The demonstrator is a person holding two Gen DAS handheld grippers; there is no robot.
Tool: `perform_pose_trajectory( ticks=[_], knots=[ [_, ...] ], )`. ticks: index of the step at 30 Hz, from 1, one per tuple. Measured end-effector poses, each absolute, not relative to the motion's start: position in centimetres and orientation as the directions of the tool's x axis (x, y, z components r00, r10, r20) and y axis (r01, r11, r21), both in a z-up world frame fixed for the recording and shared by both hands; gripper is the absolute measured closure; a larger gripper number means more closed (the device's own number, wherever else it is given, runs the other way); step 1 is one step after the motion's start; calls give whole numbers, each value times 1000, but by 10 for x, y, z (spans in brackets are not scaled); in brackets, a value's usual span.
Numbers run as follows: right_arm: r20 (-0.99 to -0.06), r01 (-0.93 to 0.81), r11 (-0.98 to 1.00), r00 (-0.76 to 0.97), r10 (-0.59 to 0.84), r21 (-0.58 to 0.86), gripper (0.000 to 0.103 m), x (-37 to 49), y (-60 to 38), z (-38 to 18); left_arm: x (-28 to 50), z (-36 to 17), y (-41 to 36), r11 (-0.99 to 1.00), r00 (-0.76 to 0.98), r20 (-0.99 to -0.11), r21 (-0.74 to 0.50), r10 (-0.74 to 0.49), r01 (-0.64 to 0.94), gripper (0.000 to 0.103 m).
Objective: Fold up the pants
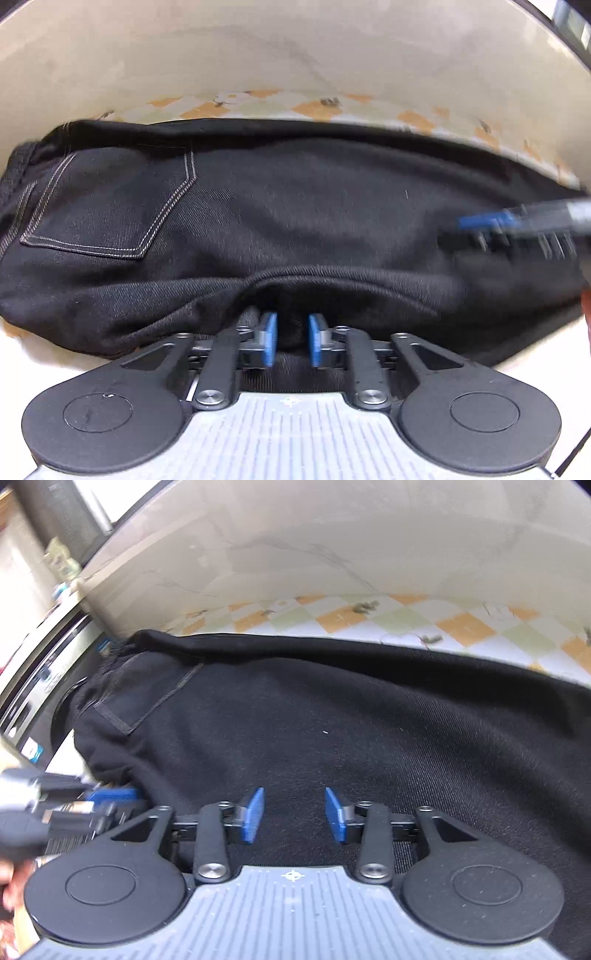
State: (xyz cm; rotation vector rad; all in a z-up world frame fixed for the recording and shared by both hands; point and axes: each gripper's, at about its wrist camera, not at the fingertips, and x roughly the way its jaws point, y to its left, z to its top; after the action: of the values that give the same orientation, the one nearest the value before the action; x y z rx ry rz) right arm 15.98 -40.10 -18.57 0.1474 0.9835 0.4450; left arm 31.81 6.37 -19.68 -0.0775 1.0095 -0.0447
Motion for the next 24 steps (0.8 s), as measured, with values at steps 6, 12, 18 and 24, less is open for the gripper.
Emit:
perform_pose_trajectory(
  ticks=[6, 12, 18, 24],
  knots=[
    [-773, -423, 870, 452, 445, 254, 47, 152, -381, -179, 340, -200, 93, 955, 537, -829, -265, -156, -131, 87],
    [-802, -476, 860, 432, 412, 184, 50, 158, -359, -195, 349, -210, 98, 931, 529, -828, -320, -186, -174, 87],
    [-783, -392, 870, 421, 458, 298, 83, 174, -365, -206, 346, -208, 108, 919, 542, -809, -361, -227, -155, 79],
    [-773, -351, 869, 416, 478, 349, 88, 178, -371, -212, 326, -190, 78, 984, 528, -830, -160, -180, 83, 59]
  ],
)
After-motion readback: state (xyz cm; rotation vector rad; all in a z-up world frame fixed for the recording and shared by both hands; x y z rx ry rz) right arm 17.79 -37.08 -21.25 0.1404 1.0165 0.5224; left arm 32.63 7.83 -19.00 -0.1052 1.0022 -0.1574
